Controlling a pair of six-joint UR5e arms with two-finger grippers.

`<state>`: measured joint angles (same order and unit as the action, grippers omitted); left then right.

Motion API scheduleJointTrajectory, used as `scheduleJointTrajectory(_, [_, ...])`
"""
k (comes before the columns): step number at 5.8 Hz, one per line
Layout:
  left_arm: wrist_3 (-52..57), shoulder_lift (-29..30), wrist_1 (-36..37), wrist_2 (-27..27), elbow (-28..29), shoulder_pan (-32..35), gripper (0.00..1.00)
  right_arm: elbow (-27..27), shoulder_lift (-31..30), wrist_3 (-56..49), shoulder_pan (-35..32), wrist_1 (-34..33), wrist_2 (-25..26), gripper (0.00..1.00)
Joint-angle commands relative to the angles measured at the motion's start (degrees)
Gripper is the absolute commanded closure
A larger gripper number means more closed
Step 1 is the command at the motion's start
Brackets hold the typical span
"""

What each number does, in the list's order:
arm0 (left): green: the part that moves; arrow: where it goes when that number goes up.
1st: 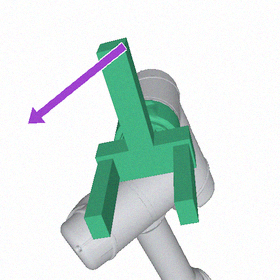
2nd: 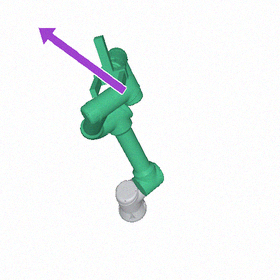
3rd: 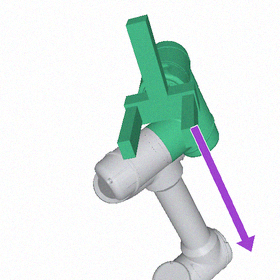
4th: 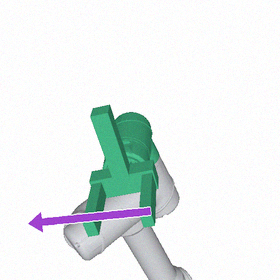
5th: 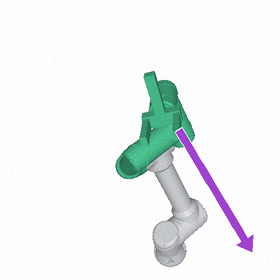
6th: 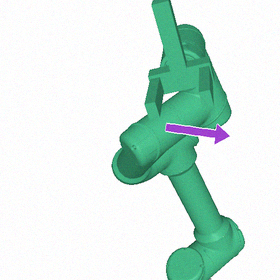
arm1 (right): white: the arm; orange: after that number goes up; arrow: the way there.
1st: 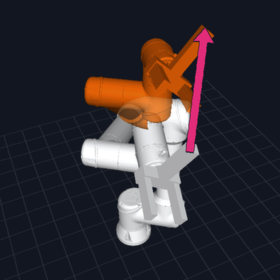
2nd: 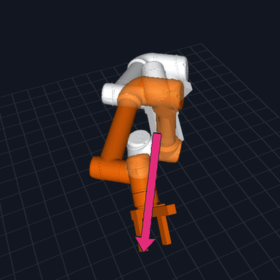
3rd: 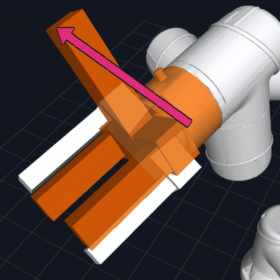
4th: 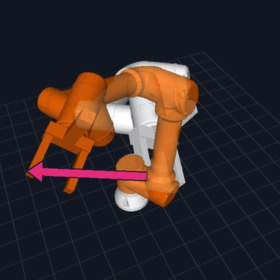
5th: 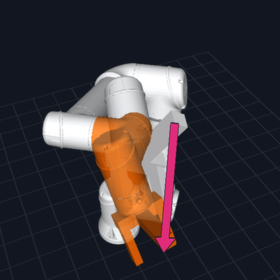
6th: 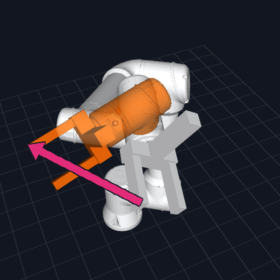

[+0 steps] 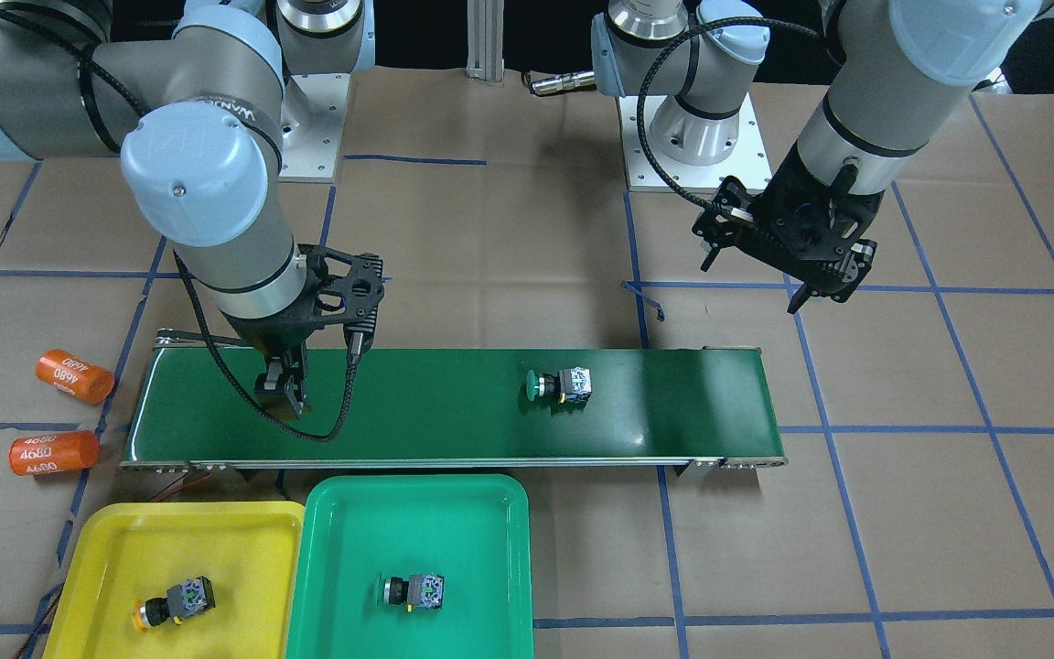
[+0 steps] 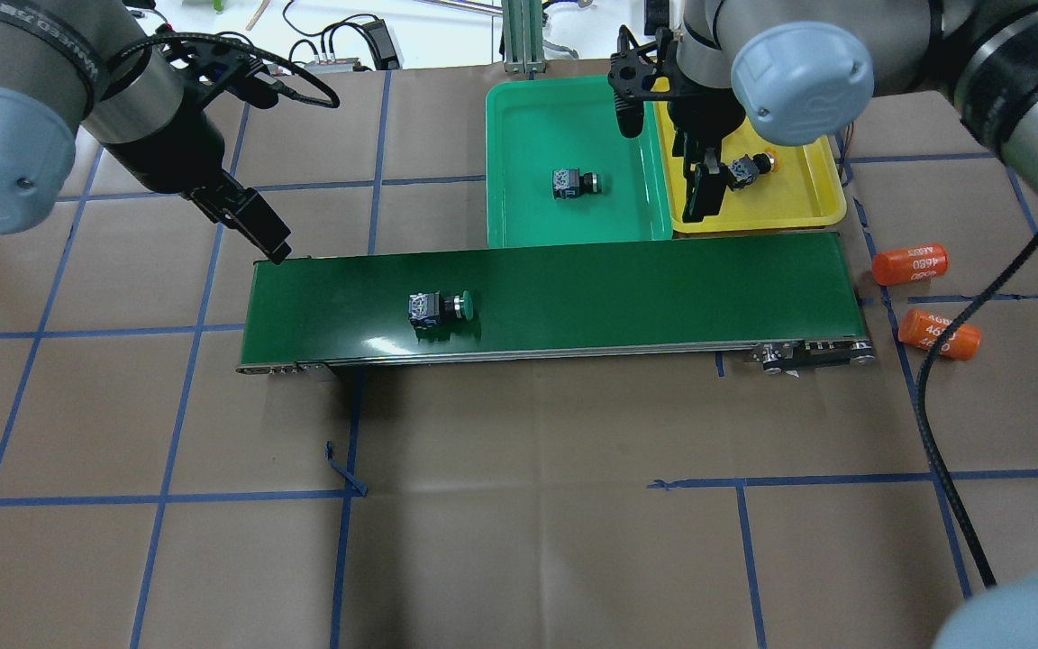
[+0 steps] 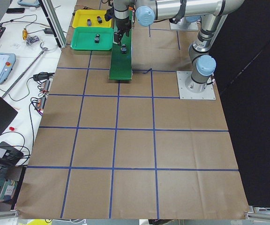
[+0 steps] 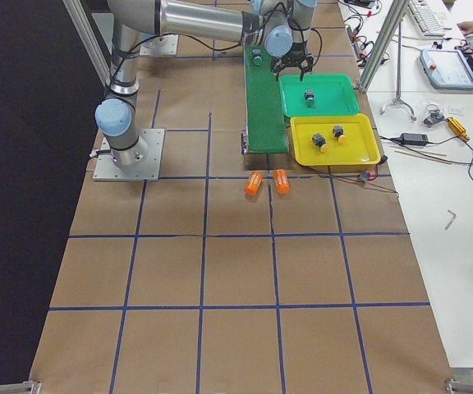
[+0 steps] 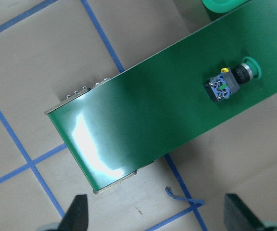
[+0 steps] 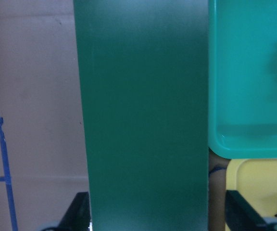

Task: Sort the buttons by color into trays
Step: 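Release the yellow button and move the right gripper to the green button on the belt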

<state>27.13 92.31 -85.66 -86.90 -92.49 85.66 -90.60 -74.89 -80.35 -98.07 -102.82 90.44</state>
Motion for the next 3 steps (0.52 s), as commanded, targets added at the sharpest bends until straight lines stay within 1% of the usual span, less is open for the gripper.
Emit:
scheduleJointTrajectory(1, [-20.3, -0.8, 0.3, -0.4, 0.4, 1.9, 0.01, -2.2, 0.6, 8.3, -5.1, -5.1, 0.1, 0.0])
scheduleJointTrajectory(2, [-28.3, -1.2, 0.6, -1.2, 0.7, 4.5, 0.01, -2.1, 3.6, 12.7, -8.4, -9.8, 0.1, 0.0])
scheduleJointTrajectory(3, [-33.6, -1.3, 0.5, -2.1, 1.3, 5.9, 0.01, -2.2, 5.6, 16.8, -12.0, -12.0, 0.2, 0.0])
